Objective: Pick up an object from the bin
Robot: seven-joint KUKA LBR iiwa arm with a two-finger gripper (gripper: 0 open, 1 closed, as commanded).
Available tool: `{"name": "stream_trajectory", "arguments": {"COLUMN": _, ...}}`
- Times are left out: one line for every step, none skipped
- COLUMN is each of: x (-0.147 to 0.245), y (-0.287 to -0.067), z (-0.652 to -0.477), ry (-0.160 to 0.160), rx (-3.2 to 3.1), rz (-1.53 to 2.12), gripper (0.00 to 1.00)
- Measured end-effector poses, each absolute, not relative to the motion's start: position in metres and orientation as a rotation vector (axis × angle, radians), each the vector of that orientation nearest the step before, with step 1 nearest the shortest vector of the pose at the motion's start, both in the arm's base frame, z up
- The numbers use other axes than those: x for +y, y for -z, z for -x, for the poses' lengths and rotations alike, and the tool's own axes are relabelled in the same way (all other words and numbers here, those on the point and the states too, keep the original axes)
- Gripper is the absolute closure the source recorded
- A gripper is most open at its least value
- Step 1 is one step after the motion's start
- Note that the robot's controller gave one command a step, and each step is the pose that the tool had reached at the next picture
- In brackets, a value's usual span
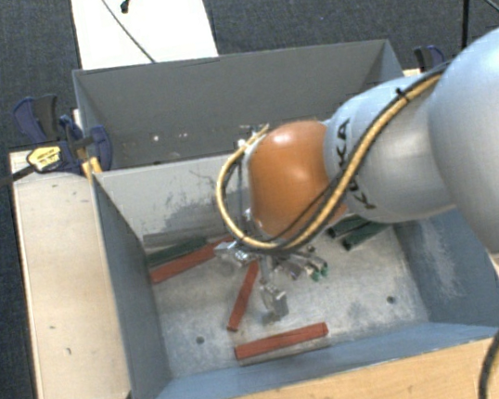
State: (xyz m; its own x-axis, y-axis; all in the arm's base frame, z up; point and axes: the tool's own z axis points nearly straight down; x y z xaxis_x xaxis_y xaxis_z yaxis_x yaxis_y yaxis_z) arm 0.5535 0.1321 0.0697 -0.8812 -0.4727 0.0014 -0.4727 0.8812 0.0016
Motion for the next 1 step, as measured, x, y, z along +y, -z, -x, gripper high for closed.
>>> {"name": "stream_trajectory", "arguments": {"x": 0.1324, "y": -0.0702, "z": -0.5537, "ry": 0.002, "rx": -3.050, "rz": -0.745, "gripper": 0.00}}
